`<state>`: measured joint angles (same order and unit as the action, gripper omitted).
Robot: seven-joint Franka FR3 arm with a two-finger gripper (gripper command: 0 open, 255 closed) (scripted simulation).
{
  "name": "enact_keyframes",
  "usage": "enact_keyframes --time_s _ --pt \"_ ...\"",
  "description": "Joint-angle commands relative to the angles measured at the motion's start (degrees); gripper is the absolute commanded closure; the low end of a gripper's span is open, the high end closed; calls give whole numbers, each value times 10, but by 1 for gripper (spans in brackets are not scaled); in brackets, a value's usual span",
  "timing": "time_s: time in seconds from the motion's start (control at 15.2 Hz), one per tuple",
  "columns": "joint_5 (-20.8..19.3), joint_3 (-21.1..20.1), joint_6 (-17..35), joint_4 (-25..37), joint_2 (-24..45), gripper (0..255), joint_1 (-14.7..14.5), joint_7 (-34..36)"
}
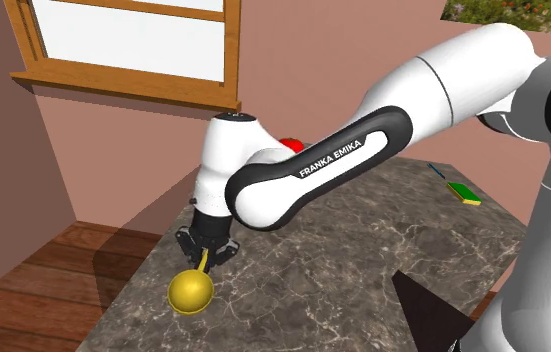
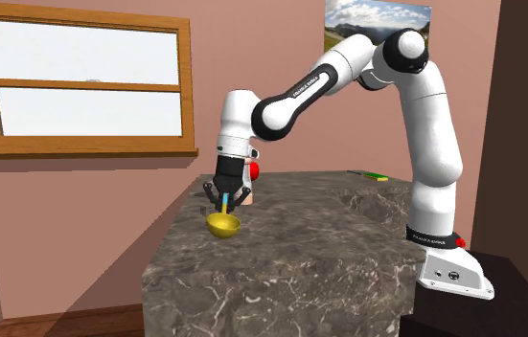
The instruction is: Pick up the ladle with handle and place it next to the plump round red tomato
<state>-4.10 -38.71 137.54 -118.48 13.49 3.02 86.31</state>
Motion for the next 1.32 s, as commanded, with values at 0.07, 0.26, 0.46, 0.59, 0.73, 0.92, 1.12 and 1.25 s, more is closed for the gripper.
enact_keyframes --time_s 0.07,0.26,0.46,0.59,0.73,0.92,1.12,1.25 --pt "14 -6 -22 8 -16 255 5 -7" --pt "26 -10 -42 18 -30 255 9 -13" --pt "36 -13 -64 29 -43 255 12 -19" --pt "43 -14 -78 37 -51 255 14 -22" --pt "49 -15 -92 46 -58 255 16 -25" --pt "56 -16 -114 59 -68 255 18 -29" --pt "63 -17 -136 74 -77 255 20 -32" --pt "66 -17 -151 85 -83 255 21 -34"
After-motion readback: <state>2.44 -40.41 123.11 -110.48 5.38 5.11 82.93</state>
